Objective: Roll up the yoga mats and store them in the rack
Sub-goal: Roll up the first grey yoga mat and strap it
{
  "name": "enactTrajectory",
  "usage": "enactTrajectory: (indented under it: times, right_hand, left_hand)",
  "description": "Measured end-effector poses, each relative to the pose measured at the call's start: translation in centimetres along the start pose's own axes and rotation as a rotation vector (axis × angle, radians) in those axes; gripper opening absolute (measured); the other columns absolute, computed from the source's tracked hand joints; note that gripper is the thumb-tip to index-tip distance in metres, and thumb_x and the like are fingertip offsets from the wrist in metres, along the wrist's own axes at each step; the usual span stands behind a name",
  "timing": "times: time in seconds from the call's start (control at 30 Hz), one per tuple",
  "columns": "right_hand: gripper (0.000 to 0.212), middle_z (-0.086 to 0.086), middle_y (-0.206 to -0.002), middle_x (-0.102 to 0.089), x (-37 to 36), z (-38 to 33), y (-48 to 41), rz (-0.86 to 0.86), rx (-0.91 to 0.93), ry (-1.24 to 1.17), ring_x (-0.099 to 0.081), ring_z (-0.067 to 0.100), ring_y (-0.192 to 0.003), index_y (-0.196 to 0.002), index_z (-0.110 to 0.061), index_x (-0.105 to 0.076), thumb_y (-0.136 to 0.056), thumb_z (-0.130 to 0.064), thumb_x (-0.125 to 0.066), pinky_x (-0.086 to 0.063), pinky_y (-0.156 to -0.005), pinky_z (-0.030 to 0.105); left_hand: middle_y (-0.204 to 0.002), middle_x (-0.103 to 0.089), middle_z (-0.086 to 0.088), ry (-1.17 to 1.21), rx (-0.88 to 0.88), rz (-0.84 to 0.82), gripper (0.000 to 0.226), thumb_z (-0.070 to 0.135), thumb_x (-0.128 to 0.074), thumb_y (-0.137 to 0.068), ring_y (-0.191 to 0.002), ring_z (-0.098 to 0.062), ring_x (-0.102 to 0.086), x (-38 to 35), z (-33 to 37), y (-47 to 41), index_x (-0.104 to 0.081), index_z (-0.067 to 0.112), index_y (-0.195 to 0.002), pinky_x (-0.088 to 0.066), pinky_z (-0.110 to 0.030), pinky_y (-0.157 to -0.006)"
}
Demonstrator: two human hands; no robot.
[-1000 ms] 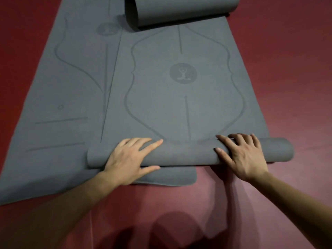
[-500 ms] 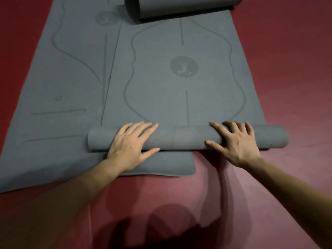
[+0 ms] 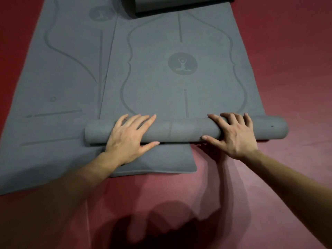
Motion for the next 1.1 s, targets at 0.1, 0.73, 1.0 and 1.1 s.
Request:
enactTrajectory:
  times: [0.1,0.73,1.0,1.1]
  right_hand:
    - [0.09,0.004,-0.129,-0.061,0.1,0.2,-0.9,-0.005,0.008,-0.005,-0.053,0.032,-0.125,-0.146,-0.042,-0.048,-0.079,-0.098,-0.024,-0.026,-0.117,0.058]
    - [0.086,0.002,-0.119,-0.066,2.1,-1.1,5.3,-0.086,0.043,-0.016,-0.06,0.032,-0.112,-0.139,-0.04,-0.056,-0.084,-0.094,-0.019,-0.038,-0.106,0.051]
    - [0.083,0.011,-0.133,-0.06,0.9,-1.9,7.0,-0.02,0.01,0.001,-0.052,0.035,-0.129,-0.146,-0.04,-0.053,-0.087,-0.09,-0.024,-0.023,-0.118,0.064]
    - [0.085,0.003,-0.122,-0.065,1.2,-1.6,4.5,-0.073,-0.017,0.013,-0.058,0.032,-0.118,-0.14,-0.04,-0.057,-0.085,-0.092,-0.017,-0.028,-0.115,0.062]
  left_hand:
    - [-0.141,-0.058,0.001,-0.046,0.0,-0.064,0.092,0.085,-0.043,-0.083,-0.13,-0.024,-0.055,-0.1,-0.4,-1.0,-0.04,0.026,-0.154,-0.04,-0.047,-0.111]
    - [-0.076,-0.07,-0.001,-0.083,-0.092,-0.054,0.088,0.092,-0.034,-0.076,-0.068,-0.027,-0.071,1.3,1.4,3.1,-0.071,0.019,-0.108,-0.053,-0.034,-0.052]
    - [-0.105,-0.071,0.004,-0.019,-0.022,-0.131,0.089,0.093,-0.034,-0.079,-0.097,-0.023,-0.07,2.5,1.5,3.3,-0.06,0.029,-0.136,-0.055,-0.035,-0.081]
    - [-0.127,-0.066,-0.006,-0.027,-0.123,0.019,0.077,0.077,-0.049,-0.088,-0.116,-0.028,-0.063,2.6,1.8,3.9,-0.052,0.028,-0.148,-0.049,-0.044,-0.102]
Point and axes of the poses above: each hand's wrist, its own y-axis away from the middle knuckle, its own x-axis out of the back of the hand, z = x × y, the point moved 1 cm from there along -y, towards the middle knuckle
